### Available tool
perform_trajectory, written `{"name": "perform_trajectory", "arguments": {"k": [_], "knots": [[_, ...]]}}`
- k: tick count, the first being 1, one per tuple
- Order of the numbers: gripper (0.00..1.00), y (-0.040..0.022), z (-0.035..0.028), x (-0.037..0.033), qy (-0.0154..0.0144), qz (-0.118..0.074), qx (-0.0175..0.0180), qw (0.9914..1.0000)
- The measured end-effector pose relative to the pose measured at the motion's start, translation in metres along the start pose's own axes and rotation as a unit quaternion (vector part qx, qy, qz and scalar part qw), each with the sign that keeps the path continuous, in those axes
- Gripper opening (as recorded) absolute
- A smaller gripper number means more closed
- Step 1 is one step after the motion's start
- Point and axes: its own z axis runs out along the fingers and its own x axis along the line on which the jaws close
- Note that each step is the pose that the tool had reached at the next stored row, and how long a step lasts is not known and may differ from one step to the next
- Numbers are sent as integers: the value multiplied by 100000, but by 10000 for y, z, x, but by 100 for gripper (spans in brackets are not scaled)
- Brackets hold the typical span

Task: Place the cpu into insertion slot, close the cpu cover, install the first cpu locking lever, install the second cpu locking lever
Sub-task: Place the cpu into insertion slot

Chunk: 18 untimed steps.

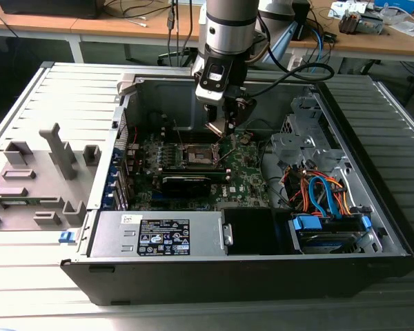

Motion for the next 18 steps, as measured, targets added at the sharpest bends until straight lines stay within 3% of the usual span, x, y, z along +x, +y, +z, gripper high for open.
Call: {"name": "perform_trajectory", "arguments": {"k": [18], "knots": [[54, 1, 3, -1, -44, 1143, 2, 99993]]}}
